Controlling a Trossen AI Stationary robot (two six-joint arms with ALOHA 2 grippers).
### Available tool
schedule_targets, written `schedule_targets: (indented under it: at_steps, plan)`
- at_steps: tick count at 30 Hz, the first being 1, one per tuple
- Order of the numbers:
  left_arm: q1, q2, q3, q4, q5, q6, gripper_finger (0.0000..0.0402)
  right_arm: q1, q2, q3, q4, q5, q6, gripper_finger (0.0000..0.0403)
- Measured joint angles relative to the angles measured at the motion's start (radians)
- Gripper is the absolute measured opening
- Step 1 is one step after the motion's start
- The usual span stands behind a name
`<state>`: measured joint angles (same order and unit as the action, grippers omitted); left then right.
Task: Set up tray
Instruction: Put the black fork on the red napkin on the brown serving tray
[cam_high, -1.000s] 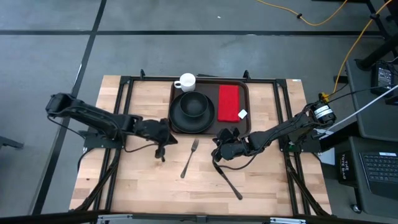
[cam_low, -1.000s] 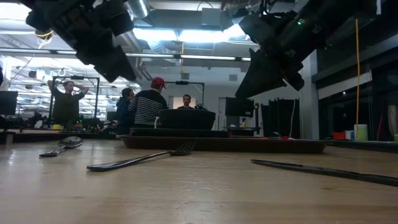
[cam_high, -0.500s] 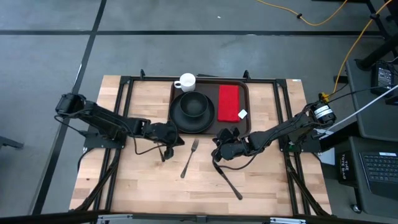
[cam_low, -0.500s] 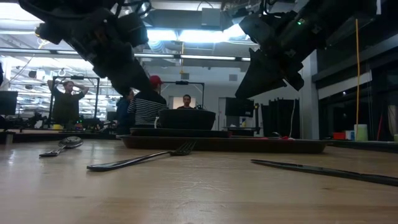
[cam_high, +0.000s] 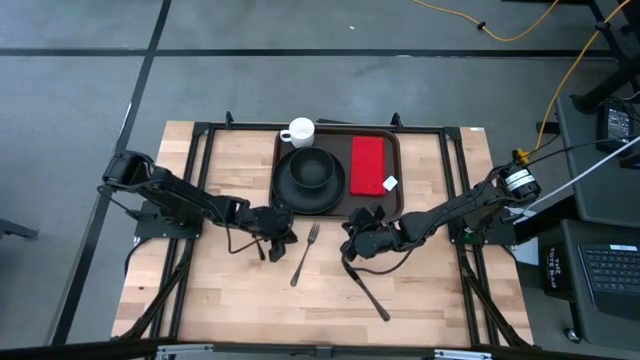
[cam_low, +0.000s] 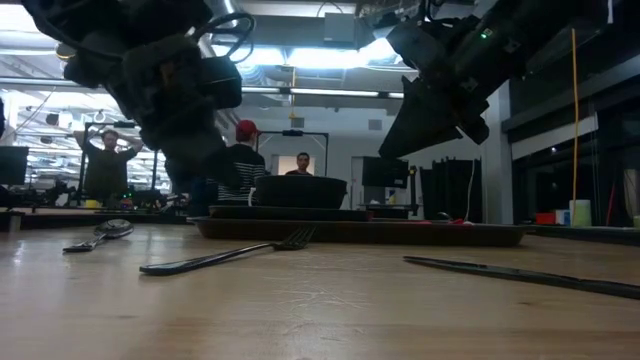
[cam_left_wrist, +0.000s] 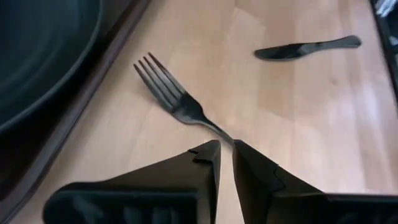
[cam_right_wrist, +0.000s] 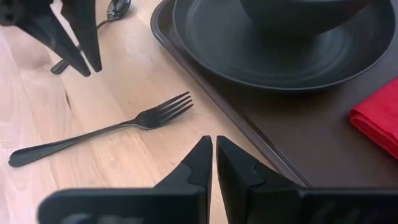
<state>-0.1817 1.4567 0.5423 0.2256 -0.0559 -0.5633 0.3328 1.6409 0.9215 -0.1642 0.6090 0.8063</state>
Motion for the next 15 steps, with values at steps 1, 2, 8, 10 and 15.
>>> schedule_targets:
  at_steps: [1,2,8,10,15]
  plan:
    - [-0.011,0.004,0.003,-0.007,-0.030,-0.003,0.0033,0.000,0.000,0.000,0.000,0.000,0.000,0.0028]
    - [-0.022,0.008,0.013,-0.027,-0.057,-0.012,0.0030,0.000,0.000,0.000,0.001,0.000,0.000,0.0028]
    - [-0.082,0.053,0.170,-0.267,-0.148,-0.064,0.0003,0.000,0.000,0.000,0.003,0.000,0.000,0.0028]
    - [-0.097,0.081,0.225,-0.361,-0.192,-0.105,0.0003,0.000,0.000,0.000,0.003,0.000,0.000,0.0028]
    - [-0.128,0.162,0.345,-0.440,-0.284,-0.167,0.0001,0.001,0.000,0.000,0.004,0.000,-0.001,0.0028]
